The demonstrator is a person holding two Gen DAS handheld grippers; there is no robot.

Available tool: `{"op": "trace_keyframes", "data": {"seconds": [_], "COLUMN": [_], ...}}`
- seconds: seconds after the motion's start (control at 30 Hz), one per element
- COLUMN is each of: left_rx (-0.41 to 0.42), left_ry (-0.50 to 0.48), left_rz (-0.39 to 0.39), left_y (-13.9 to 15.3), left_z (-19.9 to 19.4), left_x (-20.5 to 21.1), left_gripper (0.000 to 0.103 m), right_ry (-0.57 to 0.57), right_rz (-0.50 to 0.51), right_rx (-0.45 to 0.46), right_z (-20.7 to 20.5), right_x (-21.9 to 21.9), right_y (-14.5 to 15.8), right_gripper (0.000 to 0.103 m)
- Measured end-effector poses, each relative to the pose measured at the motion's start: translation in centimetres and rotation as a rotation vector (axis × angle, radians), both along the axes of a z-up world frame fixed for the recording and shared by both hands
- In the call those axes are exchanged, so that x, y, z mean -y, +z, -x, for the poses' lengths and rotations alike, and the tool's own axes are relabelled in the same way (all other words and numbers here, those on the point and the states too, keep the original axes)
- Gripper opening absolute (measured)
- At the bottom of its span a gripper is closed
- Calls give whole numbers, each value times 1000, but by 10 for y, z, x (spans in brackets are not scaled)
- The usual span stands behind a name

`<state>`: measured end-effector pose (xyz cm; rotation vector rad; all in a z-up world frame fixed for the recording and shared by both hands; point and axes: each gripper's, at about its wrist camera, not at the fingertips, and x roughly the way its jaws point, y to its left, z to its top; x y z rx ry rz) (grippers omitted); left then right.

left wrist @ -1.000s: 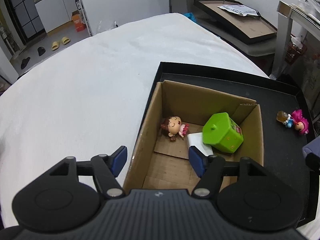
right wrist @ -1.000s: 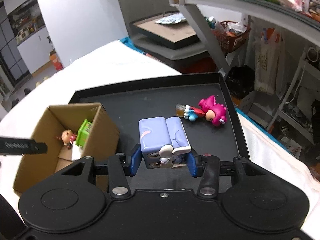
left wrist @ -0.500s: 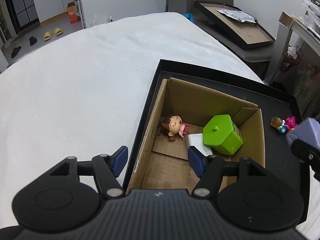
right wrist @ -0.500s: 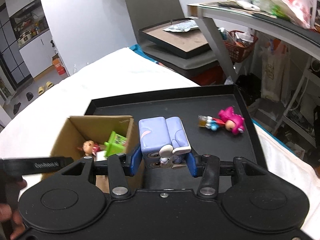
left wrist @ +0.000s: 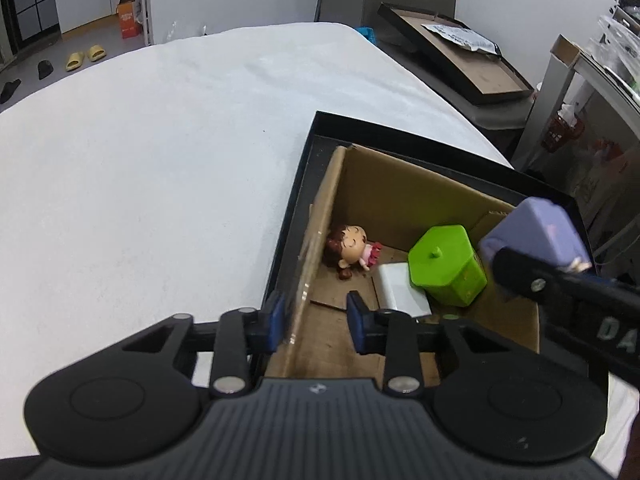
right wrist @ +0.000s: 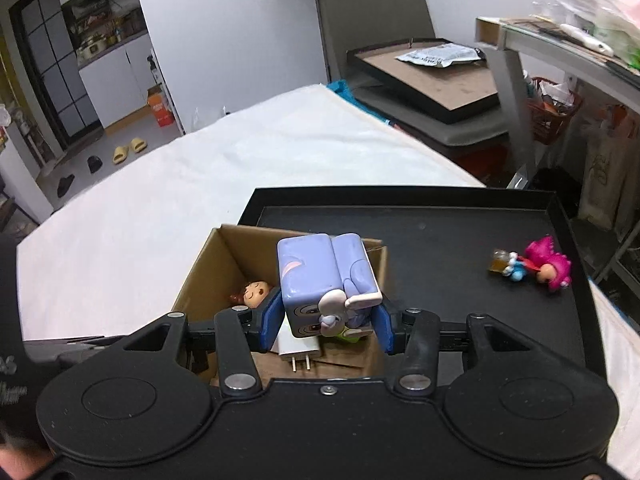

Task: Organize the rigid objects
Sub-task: 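Carry the lavender block into the cardboard box with the right gripper and release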

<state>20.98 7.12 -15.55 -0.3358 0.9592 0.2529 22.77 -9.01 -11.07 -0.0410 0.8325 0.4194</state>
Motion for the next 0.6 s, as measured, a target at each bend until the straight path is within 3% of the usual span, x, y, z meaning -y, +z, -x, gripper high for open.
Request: {"op": "trace_keyframes", "data": {"seconds": [0.17,0.6], "left_rx": [15,33], "left_ry": [4,-7], "left_rz": [30,80], "left_y": [-4,-7], "left_z": [2,7], "left_x": [-13,-23], "left_gripper": [13,13], "right_ry": [8,-40], "right_rz": [8,-25], "right_rx": [-25,-108], "right_z": [-1,-15], "right_x": [-18,-34], "right_y": [-10,-30], "right_gripper": [46,46]}}
